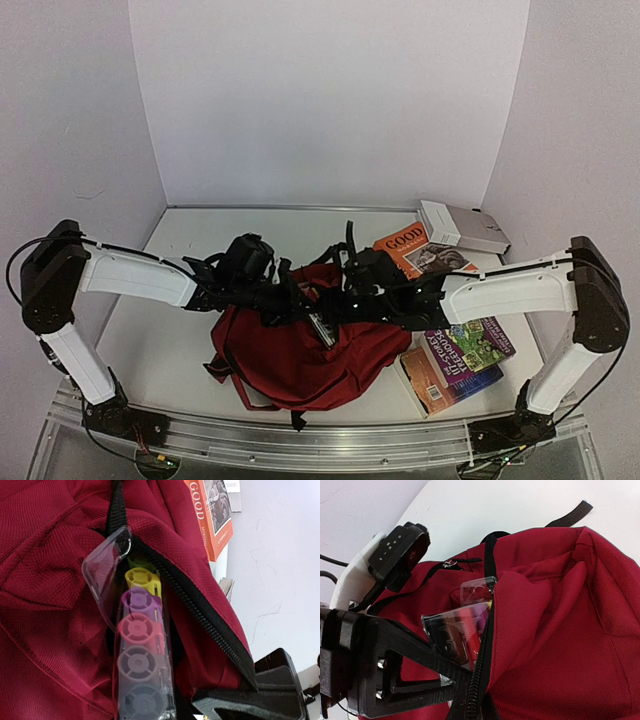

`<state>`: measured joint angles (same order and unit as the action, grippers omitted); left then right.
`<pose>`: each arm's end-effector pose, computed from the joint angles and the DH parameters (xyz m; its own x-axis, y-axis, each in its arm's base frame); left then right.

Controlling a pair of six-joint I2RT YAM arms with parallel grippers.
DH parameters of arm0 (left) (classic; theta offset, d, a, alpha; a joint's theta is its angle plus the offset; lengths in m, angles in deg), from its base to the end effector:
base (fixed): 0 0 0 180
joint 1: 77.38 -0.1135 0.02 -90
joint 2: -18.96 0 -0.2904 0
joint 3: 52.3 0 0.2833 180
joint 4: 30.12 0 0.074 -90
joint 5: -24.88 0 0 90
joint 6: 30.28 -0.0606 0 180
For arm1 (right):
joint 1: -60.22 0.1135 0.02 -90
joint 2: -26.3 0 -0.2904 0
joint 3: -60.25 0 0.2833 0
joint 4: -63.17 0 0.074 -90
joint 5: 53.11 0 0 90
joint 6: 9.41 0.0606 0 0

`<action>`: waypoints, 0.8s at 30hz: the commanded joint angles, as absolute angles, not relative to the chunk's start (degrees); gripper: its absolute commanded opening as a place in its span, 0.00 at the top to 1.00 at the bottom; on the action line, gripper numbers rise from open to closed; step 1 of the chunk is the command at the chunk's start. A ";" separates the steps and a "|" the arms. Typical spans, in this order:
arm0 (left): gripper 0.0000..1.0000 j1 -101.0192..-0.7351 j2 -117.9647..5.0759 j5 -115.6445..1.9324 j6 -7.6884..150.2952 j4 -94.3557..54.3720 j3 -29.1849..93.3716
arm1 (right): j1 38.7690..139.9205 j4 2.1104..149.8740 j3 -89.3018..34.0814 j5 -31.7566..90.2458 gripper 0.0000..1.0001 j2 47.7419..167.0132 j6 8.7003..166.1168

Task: Pack the student bag
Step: Place the stationery in the student bag.

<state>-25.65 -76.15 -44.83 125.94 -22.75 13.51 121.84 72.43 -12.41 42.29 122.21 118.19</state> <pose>0.2299 -0.3254 0.1860 -0.9807 -0.1427 -0.1339 0.0279 0.5753 -0.8175 0.2063 0.3699 0.2183 -0.7138 -0.0433 -0.6990 -0.5082 0.7187 0.4745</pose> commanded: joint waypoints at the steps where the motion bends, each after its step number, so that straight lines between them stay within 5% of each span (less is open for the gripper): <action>1: 0.97 -25.25 -80.56 -42.09 123.95 -24.20 17.13 | 122.51 64.83 -18.15 41.11 1.00 122.21 115.77; 20: 1.00 -25.61 -89.34 -41.59 130.76 -42.85 19.53 | 122.36 61.16 -18.74 42.31 1.00 123.33 117.92; 24: 0.89 -26.43 -88.62 -39.74 127.89 -38.64 19.99 | 122.29 61.16 -17.41 45.34 1.00 122.06 117.32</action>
